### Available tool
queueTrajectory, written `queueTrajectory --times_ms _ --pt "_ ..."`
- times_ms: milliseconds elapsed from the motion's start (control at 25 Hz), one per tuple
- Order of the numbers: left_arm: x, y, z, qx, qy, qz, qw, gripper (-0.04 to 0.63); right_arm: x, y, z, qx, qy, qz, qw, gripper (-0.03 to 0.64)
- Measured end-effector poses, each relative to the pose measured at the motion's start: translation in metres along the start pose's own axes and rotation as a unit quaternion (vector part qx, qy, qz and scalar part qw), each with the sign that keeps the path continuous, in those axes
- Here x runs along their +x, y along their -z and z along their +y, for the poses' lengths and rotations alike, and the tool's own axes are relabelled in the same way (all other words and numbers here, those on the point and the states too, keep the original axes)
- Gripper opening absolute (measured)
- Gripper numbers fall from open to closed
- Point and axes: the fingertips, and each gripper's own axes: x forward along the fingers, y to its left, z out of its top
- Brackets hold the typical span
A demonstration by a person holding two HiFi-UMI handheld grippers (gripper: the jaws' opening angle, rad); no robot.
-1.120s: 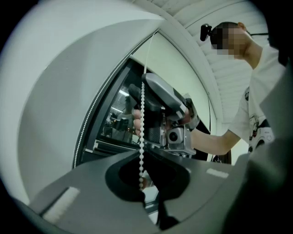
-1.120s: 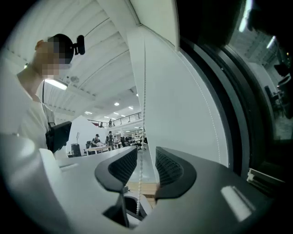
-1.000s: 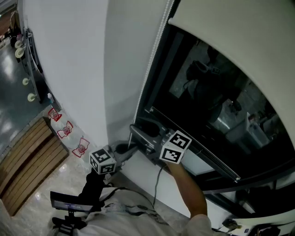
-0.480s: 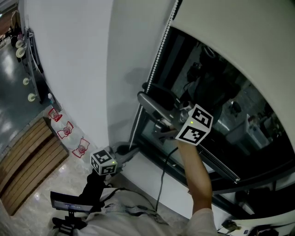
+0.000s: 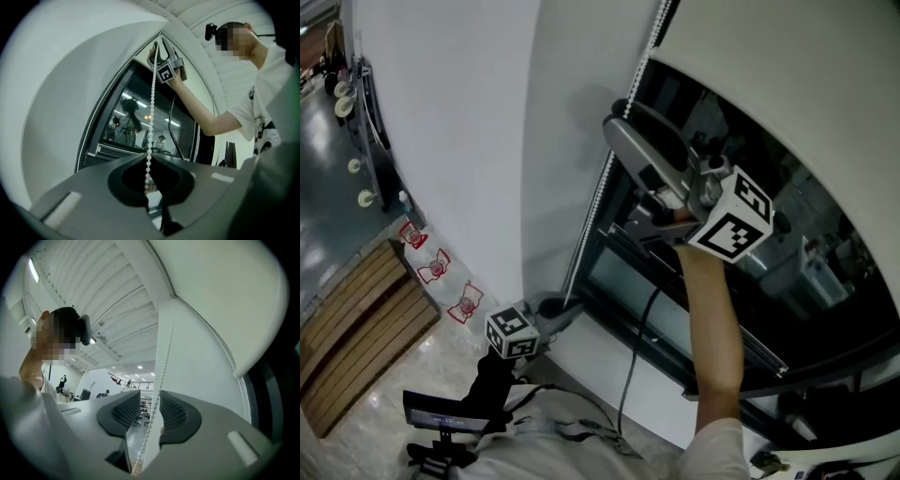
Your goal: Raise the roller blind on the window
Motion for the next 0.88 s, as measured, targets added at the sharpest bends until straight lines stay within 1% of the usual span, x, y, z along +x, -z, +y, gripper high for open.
queueTrajectory --times_ms 160,240,320,560,680,880 --pt "-0.001 0.0 0.001 -0.001 -0.003 -0.001 1.0 -0.002 0.006 -0.019 -0.005 -0.005 -0.001 -0.016 1.0 0.092" --pt "-0.001 0.0 0.002 -0.001 -0.004 -0.001 1.0 -0.002 0.006 -0.025 -0.009 -0.007 0.011 -0.025 1.0 0.066" --pt "-0.002 0.001 0.002 -0.001 -0.004 -0.002 1.0 -0.002 0.004 -0.026 -0.013 -0.007 0.026 -0.029 0.999 0.018" --pt "-0.002 0.006 0.001 -0.005 -0.003 0.003 1.0 -0.002 -0.003 -0.024 -0.017 0.017 0.046 -0.036 0.998 0.015" --pt "-0.001 0.008 -0.001 -0.007 0.0 0.006 1.0 -0.002 -0.007 -0.024 -0.016 0.007 0.055 -0.032 0.998 0.014" --pt "0.002 0.006 -0.002 -0.006 0.003 0.008 0.9999 -0.002 -0.009 -0.026 -0.01 0.003 0.053 -0.032 0.998 0.014"
